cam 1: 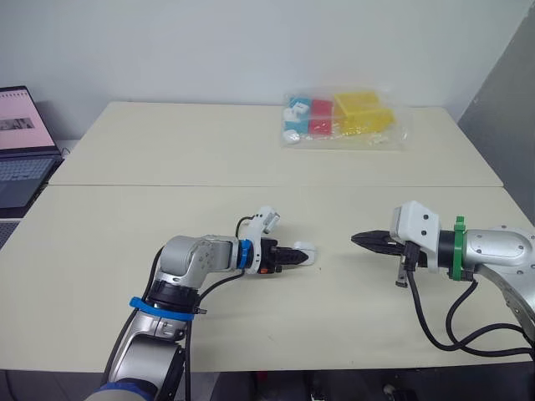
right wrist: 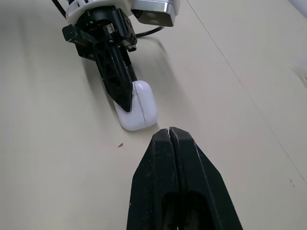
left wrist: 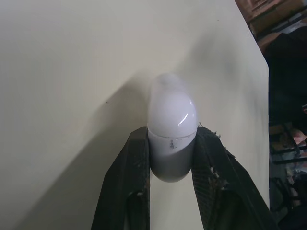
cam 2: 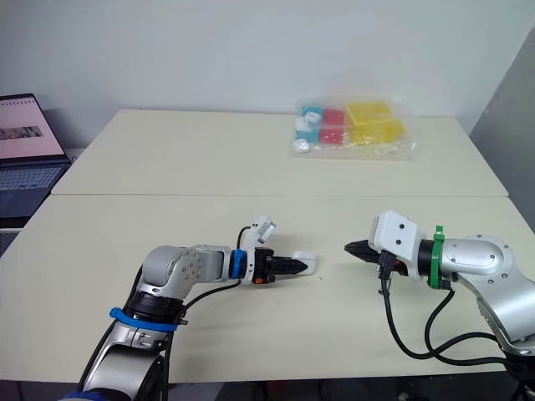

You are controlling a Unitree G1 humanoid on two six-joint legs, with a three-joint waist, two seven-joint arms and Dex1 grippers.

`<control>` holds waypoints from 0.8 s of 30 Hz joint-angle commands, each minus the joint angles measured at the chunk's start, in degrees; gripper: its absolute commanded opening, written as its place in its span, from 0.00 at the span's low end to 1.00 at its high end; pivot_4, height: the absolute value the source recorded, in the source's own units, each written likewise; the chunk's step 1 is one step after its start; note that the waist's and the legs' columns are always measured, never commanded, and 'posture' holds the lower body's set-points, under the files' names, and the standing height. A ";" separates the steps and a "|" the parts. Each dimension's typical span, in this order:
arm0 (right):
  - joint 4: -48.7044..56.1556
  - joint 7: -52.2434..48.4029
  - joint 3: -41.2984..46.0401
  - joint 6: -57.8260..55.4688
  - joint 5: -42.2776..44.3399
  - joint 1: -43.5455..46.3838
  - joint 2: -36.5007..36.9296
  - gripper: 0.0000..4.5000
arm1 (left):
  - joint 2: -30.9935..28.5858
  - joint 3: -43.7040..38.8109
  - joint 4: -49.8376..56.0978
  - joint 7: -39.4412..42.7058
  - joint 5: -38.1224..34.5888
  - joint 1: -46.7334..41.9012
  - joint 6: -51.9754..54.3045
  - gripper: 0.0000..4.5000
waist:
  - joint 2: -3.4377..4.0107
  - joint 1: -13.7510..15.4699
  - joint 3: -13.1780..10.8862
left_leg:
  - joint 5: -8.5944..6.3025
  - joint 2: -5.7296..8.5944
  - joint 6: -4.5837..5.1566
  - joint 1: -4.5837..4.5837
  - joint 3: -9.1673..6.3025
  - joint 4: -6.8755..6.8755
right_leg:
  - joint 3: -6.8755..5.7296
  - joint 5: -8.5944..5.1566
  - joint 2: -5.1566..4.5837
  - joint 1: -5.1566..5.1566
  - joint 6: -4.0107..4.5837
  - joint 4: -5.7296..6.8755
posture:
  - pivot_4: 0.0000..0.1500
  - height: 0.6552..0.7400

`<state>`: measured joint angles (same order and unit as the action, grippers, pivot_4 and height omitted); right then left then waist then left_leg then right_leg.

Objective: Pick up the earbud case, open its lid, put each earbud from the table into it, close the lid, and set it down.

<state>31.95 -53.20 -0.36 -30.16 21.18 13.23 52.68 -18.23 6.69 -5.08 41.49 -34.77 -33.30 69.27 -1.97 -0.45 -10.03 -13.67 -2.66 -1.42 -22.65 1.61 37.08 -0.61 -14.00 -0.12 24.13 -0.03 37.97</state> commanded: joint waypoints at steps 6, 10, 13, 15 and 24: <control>0.68 -1.31 1.00 4.75 -1.72 0.65 0.31 0.00 | -8.44 -0.37 5.27 2.66 0.71 2.92 -1.80 0.80 | 0.00 -0.40 0.00 | 0.00 -0.04 0.00 0.05 -0.01 -0.04 | 0.01 0.00 0.02 0.01 0.01 0.02 | 1.00 1.00; 0.36 -4.16 1.14 5.12 -0.34 0.02 1.23 0.00 | -20.01 6.87 13.70 10.61 7.77 9.39 -16.68 1.00 | 0.01 -1.03 0.01 | 0.00 -0.07 0.00 0.20 -0.02 -0.12 | 0.06 -0.02 0.02 -0.02 0.05 0.05 | 1.00 1.00; 0.01 -6.15 1.39 5.71 0.56 -0.21 1.65 0.00 | -23.50 7.13 16.02 12.77 9.67 12.10 -23.09 1.00 | 0.01 -1.02 0.01 | 0.00 -0.08 0.00 0.27 -0.03 -0.14 | 0.13 -0.04 -0.02 -0.05 0.09 0.06 | 1.00 1.00; -0.03 -7.70 2.23 5.38 2.23 -0.41 2.09 0.04 | -23.94 3.85 17.14 12.92 9.65 13.92 -27.66 1.00 | 0.01 -0.88 0.00 | 0.00 -0.06 0.00 0.25 -0.01 -0.10 | 0.10 -0.04 -0.06 -0.06 0.09 0.05 | 1.00 1.00; -2.78 -16.86 9.15 5.59 5.74 -4.85 10.54 0.66 | -31.93 -11.06 27.95 15.99 10.94 27.69 -42.84 1.00 | -0.03 -0.48 -0.06 | -0.02 -0.11 0.00 0.03 0.02 -0.14 | 0.01 -0.10 -0.38 0.06 0.16 -0.08 | 1.00 1.00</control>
<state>29.71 -68.25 5.80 -26.03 26.28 8.89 61.81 -49.19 -2.60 20.80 57.99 -25.11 -6.55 28.08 -1.99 -0.93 -10.10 -13.69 -2.72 -1.42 -22.62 1.66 36.95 -0.62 -14.10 -0.50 24.19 0.12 37.89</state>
